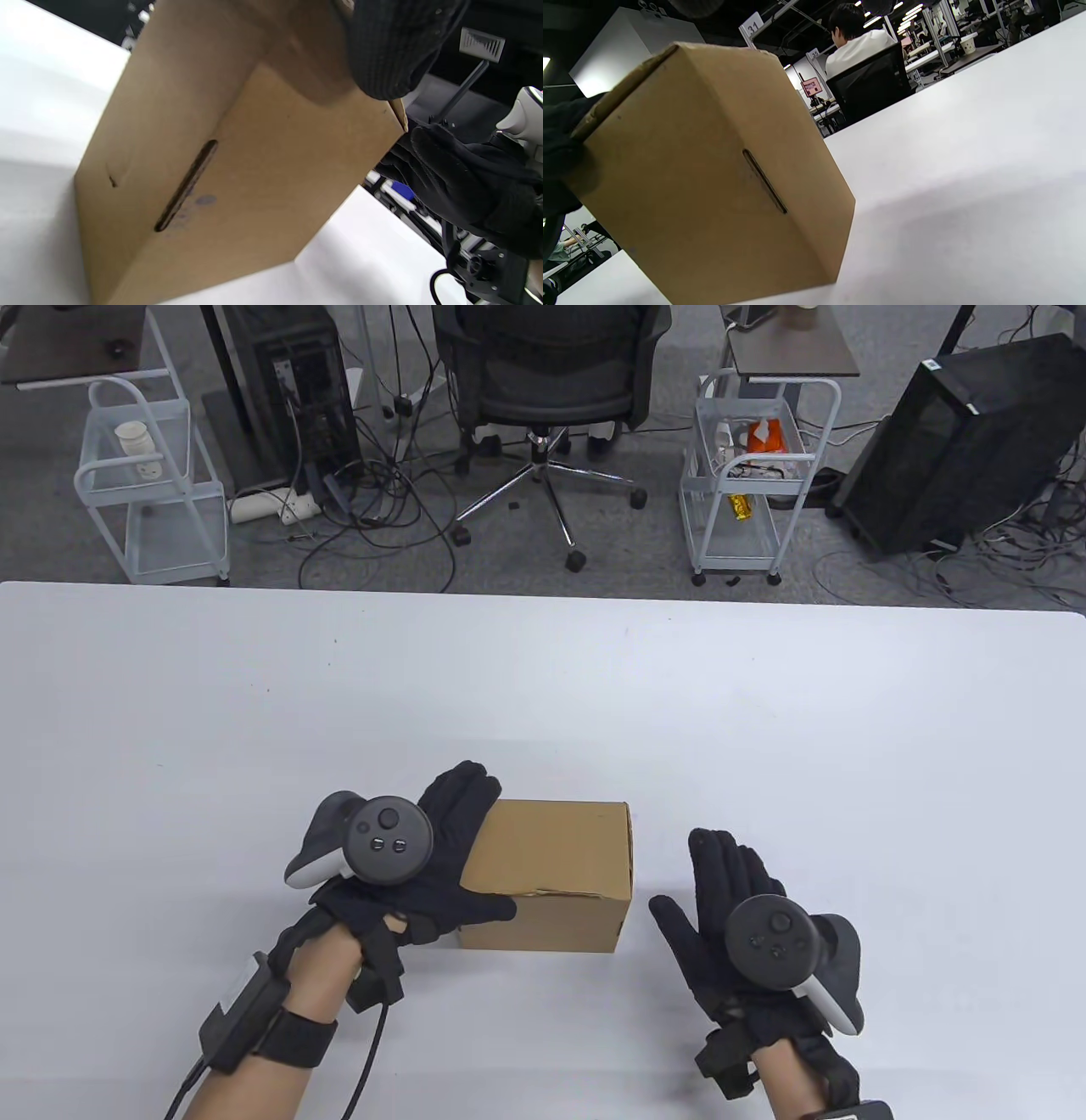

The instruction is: Open four flaps of mailer box and unpack office supplies

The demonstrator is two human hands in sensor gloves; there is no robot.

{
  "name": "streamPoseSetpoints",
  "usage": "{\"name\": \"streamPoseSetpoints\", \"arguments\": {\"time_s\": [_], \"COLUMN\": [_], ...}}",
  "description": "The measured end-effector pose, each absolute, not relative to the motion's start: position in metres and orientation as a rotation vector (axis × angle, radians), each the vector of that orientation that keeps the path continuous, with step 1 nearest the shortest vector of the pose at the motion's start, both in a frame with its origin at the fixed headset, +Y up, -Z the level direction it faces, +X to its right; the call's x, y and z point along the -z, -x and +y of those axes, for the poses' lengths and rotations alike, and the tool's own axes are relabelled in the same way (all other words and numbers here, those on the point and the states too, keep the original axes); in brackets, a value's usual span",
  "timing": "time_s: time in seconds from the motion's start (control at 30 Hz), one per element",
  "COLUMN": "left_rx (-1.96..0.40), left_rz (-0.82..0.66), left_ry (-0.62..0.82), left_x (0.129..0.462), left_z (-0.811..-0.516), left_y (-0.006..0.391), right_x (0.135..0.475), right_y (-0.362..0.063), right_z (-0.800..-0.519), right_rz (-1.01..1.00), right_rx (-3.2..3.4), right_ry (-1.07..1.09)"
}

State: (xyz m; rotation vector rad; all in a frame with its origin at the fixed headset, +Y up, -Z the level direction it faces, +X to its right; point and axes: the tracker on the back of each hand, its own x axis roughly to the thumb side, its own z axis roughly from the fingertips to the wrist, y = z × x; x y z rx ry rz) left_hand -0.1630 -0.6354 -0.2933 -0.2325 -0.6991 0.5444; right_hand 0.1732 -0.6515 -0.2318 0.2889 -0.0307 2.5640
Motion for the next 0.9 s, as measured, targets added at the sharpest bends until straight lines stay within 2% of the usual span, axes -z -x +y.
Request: {"name": "streamPoseSetpoints", "arguments": {"time_s": [0.27,0.4,0.47,0.9], "left_rx": [-0.708,-0.963,-1.048,-1.020], "left_rz": [-0.557,-0.489,-0.486,-0.465], "left_ry": [0.220,0.246,0.216,0.160], "left_x": [0.277,0.269,0.266,0.255], "left_z": [-0.646,-0.657,-0.660,-0.667], "left_y": [0.178,0.185,0.186,0.185], "right_x": [0.245,0.250,0.249,0.250], "right_y": [-0.152,-0.136,-0.130,-0.122], "right_z": [-0.642,-0.644,-0.645,-0.643], "right_rz": [0.077,0.100,0.095,0.074], "right_rx": [-2.253,-2.211,-2.200,-2.320], "right_ry": [-0.377,-0.360,-0.360,-0.386]}}
